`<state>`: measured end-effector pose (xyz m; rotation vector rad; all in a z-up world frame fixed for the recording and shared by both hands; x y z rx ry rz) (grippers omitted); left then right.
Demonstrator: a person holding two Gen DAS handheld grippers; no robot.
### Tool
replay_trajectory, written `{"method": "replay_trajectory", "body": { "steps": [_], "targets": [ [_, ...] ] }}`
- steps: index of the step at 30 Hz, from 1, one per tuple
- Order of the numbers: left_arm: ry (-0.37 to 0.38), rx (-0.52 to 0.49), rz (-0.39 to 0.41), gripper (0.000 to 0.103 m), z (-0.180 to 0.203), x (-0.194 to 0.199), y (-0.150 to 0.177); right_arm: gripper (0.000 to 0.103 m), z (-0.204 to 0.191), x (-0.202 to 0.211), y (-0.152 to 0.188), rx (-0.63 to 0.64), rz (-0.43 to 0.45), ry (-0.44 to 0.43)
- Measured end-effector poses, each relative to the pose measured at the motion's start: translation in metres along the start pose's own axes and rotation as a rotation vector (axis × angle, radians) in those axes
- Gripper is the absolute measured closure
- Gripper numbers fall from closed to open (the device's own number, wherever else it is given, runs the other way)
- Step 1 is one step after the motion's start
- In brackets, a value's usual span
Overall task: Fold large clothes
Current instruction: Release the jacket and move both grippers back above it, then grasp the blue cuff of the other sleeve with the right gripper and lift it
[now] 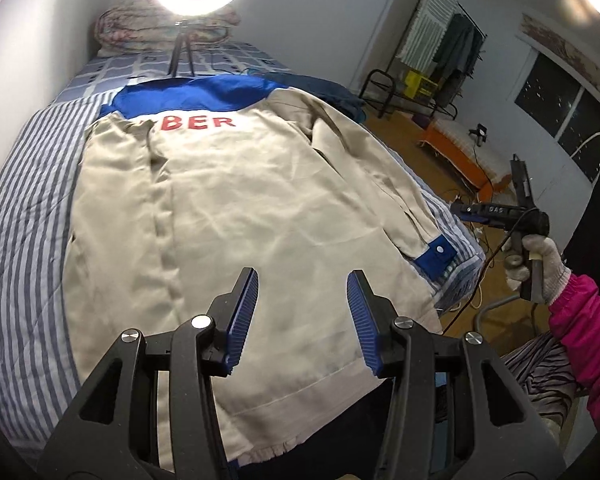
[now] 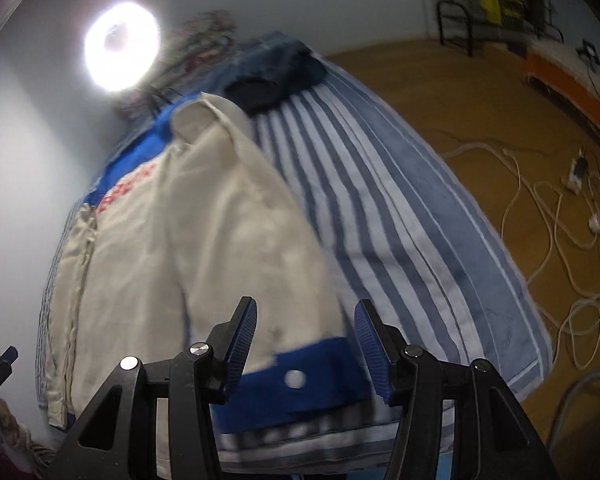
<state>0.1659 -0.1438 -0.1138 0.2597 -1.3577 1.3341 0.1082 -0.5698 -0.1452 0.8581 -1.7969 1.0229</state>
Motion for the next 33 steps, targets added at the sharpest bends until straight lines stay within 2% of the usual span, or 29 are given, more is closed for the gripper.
{"method": "replay_trajectory", "body": {
  "steps": [6,7,8,11,13,15,20,24,26,30,33],
  "targets": [
    [0.0,0.003,-0.042,0.056,0.003,-0.022,0.0,0.05,0.013,-0.037,0.006,-0.04,-0.08,0.009],
    [-0.006,-0.003,-0.045,0.056,0.003,-0.025,0.001,0.059,0.011,-0.042,0.006,-0.028,-0.091,0.012],
    [-0.009,-0.007,-0.049,0.056,0.004,-0.027,0.001,0.075,0.006,-0.047,0.007,-0.002,-0.103,0.017],
    [-0.022,-0.008,-0.054,0.056,0.002,-0.03,0.002,0.089,-0.007,-0.045,0.009,0.068,-0.095,0.081],
    [-0.031,-0.001,-0.056,0.056,-0.001,-0.032,0.002,0.092,-0.012,-0.035,0.008,0.084,-0.068,0.094],
    [-0.034,0.006,-0.055,0.056,-0.002,-0.032,0.002,0.094,-0.018,-0.016,0.009,0.089,-0.011,0.108],
    [-0.036,-0.001,-0.055,0.056,-0.003,-0.032,0.002,0.095,-0.056,0.038,0.013,0.213,0.165,0.261],
    [-0.048,-0.008,-0.059,0.056,-0.003,-0.034,0.003,0.096,-0.091,0.078,0.02,0.275,0.301,0.267],
    [-0.054,-0.004,-0.058,0.056,-0.005,-0.033,0.004,0.096,-0.117,0.09,0.029,0.361,0.354,0.293],
    [-0.066,0.02,-0.052,0.056,-0.014,-0.03,0.004,0.096,-0.175,0.087,0.056,0.577,0.376,0.305],
    [-0.07,0.05,-0.05,0.056,-0.023,-0.029,0.005,0.096,-0.214,0.063,0.086,0.75,0.336,0.301]
  ]
}}
Point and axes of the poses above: each gripper's, at about its wrist camera, not at the fingertips, and x roughly against the way its jaws point, z to its right, y to its underside, the point moved 3 cm from there along -x, roughly the way its jaws point, and after that the axes turned 10 degrees about -z, right-handed, at the moved point
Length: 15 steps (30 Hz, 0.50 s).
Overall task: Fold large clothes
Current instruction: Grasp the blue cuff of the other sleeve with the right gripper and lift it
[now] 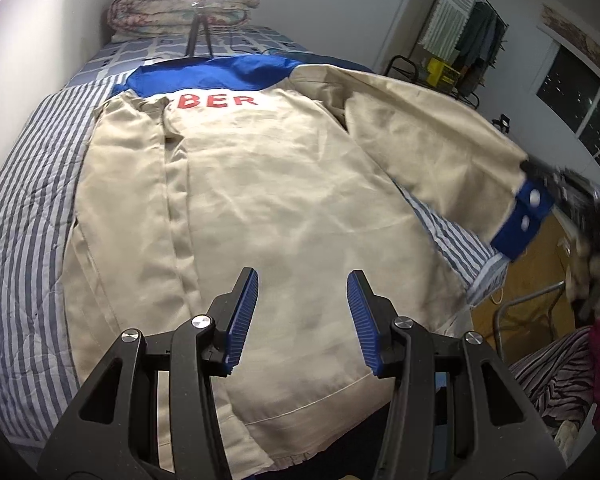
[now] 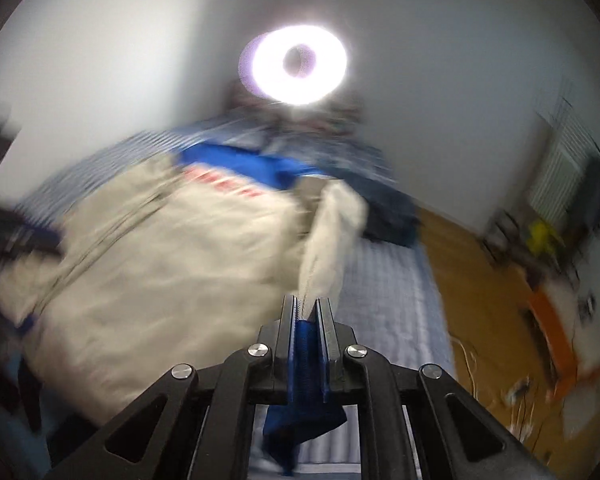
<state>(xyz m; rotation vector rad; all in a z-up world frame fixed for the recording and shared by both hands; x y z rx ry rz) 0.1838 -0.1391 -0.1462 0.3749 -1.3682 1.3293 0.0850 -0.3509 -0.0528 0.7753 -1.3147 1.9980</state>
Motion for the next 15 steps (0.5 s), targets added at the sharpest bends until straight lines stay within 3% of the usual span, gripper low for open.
{"method": "replay_trajectory", "body": {
  "steps": [4,9,13,15],
  "targets": [
    [0.004,0.046,-0.002,0.056,-0.012,0.0,0.001,0.096,-0.079,-0.019,0.009,0.24,-0.05,-0.049],
    [0.02,0.102,-0.012,0.056,-0.025,-0.002,0.003,0.096,-0.149,-0.035,0.028,0.414,-0.132,-0.257],
    [0.018,0.134,-0.015,0.056,-0.032,-0.003,0.002,0.094,-0.161,-0.046,0.045,0.437,-0.21,-0.357],
    [0.022,0.142,-0.018,0.056,-0.033,-0.003,0.003,0.081,-0.151,-0.042,0.049,0.384,-0.22,-0.401]
  ]
}}
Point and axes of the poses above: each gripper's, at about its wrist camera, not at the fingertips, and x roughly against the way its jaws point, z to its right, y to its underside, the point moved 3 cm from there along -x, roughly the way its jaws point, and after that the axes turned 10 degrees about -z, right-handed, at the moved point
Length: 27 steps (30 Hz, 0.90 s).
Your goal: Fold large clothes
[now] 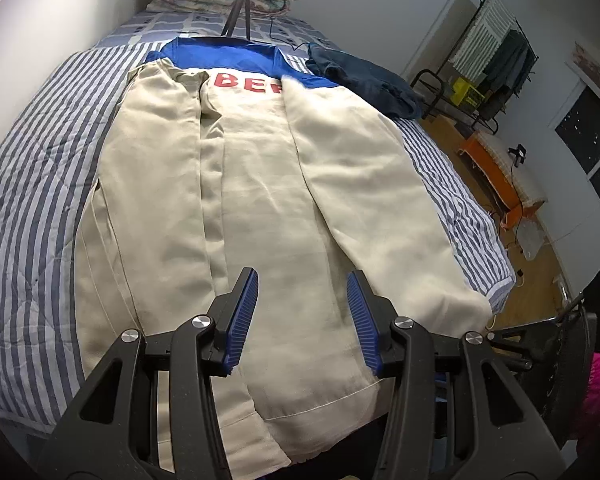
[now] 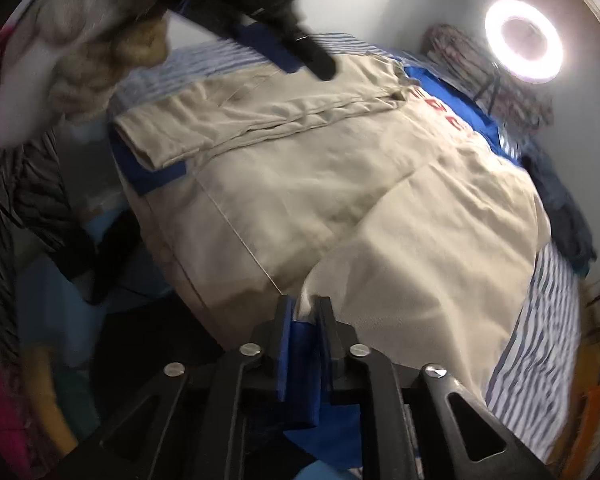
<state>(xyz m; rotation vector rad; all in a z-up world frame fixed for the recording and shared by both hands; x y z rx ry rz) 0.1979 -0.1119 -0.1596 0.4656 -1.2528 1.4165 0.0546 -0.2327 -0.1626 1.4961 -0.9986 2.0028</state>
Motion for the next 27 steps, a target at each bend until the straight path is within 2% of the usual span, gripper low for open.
{"method": "replay_trajectory", "body": {
  "steps": [1,3,5,7,9,11,14,17,20,21,22,23,24,25,27],
  "targets": [
    [0.004,0.006,-0.004,0.056,-0.001,-0.001,0.001,0.074,0.006,0.007,0.004,-0.036,0.014,-0.043],
    [0.012,0.015,-0.021,0.056,-0.001,-0.006,0.003,0.073,0.025,0.026,0.014,-0.126,0.071,-0.159],
    [0.032,0.023,-0.045,0.056,0.001,-0.012,0.008,0.063,0.053,0.042,0.026,-0.252,0.153,-0.285],
    [0.07,0.047,-0.072,0.056,0.002,-0.019,0.014,0.059,0.085,0.048,0.035,-0.379,0.213,-0.333],
    [0.126,0.084,-0.11,0.056,0.005,-0.027,0.02,0.059,0.125,0.046,0.052,-0.544,0.242,-0.357],
    [0.206,0.135,-0.163,0.056,0.011,-0.041,0.029,0.063,0.155,0.035,0.067,-0.682,0.227,-0.369],
    [0.311,0.171,-0.239,0.056,0.028,-0.058,0.041,0.064,0.183,0.009,0.084,-0.826,0.188,-0.466],
    [0.334,0.137,-0.272,0.056,0.05,-0.067,0.051,0.064,0.186,-0.012,0.087,-0.865,0.142,-0.55],
    [0.322,0.121,-0.302,0.056,0.061,-0.08,0.056,0.064,0.176,-0.038,0.08,-0.868,0.079,-0.622],
    [0.325,0.129,-0.309,0.056,0.061,-0.084,0.056,0.067,0.173,-0.046,0.077,-0.861,0.063,-0.636],
    [0.34,0.144,-0.323,0.056,0.062,-0.091,0.057,0.083,0.169,-0.051,0.073,-0.851,0.043,-0.643],
    [0.362,0.147,-0.334,0.06,0.063,-0.094,0.058,0.091,0.166,-0.049,0.071,-0.843,0.042,-0.645],
    [0.387,0.144,-0.346,0.088,0.066,-0.097,0.058,0.092,0.164,-0.041,0.067,-0.836,0.062,-0.631],
    [0.422,0.145,-0.354,0.1,0.069,-0.096,0.059,0.094,0.162,-0.027,0.062,-0.821,0.11,-0.619],
    [0.509,0.139,-0.332,0.1,0.074,-0.086,0.058,0.094,0.155,0.005,0.053,-0.745,0.198,-0.572]
  ]
}}
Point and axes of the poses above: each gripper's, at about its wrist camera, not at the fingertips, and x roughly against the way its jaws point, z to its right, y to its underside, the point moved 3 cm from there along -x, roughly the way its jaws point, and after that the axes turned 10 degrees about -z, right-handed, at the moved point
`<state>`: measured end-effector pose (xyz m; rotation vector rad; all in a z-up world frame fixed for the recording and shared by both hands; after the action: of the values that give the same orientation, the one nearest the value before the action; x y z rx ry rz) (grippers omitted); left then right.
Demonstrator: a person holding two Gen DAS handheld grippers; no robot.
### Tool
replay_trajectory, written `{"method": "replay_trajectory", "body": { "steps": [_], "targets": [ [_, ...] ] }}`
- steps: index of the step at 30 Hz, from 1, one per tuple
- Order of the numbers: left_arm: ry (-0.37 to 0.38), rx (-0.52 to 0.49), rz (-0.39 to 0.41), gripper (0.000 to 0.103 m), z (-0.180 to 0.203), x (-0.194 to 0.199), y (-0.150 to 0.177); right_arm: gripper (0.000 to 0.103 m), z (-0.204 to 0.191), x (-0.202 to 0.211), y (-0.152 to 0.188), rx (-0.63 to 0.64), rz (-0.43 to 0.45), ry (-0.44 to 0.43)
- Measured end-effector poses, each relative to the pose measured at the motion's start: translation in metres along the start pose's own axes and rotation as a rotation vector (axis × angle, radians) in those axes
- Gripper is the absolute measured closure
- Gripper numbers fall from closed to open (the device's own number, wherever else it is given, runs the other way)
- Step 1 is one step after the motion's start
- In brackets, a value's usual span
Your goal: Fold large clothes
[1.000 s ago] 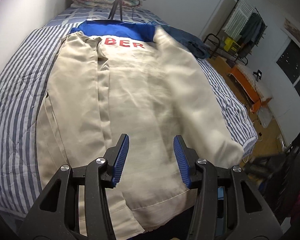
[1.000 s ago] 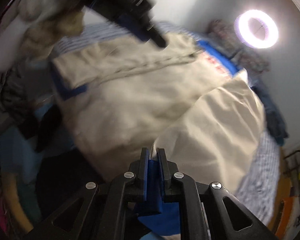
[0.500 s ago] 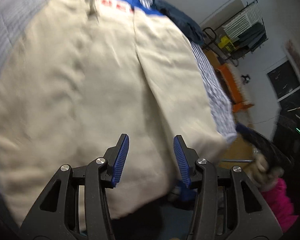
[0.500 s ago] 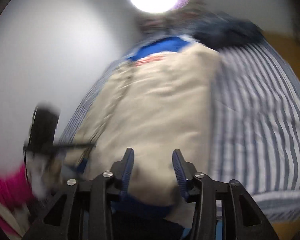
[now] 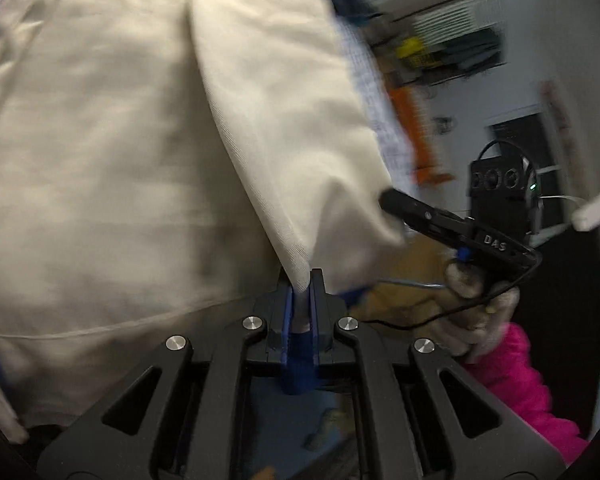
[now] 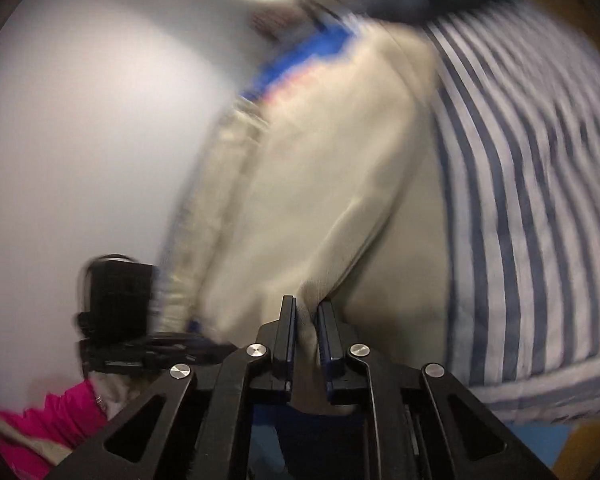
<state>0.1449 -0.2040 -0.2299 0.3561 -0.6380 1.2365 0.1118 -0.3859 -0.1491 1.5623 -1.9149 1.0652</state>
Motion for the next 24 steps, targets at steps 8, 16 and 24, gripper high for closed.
{"method": "replay_trajectory", "body": {
  "steps": [8,16,24],
  "targets": [
    [-0.302,-0.093,-0.008,0.092,-0.007,-0.001,0.015,0.063,0.014,-0.017,-0.013,0.005,-0.102,0.065],
    [-0.24,-0.065,-0.009,0.089,-0.012,-0.002,0.018,0.092,0.063,-0.043,-0.006,-0.197,-0.153,-0.103],
    [-0.109,-0.082,0.002,0.093,0.014,-0.004,0.02,0.073,0.038,0.012,-0.016,-0.092,-0.005,-0.044]
  ]
}}
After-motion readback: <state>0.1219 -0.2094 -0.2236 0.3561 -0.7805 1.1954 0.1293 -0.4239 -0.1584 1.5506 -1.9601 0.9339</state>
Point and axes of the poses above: each gripper's, at about its wrist camera, not at the fingertips, and x roughly against the way its jaws point, z to its right, y to its underside, the point moved 3 cm from there along -x, roughly the way its jaws point, and after that the axes turned 10 degrees about -z, right-handed, at the moved point
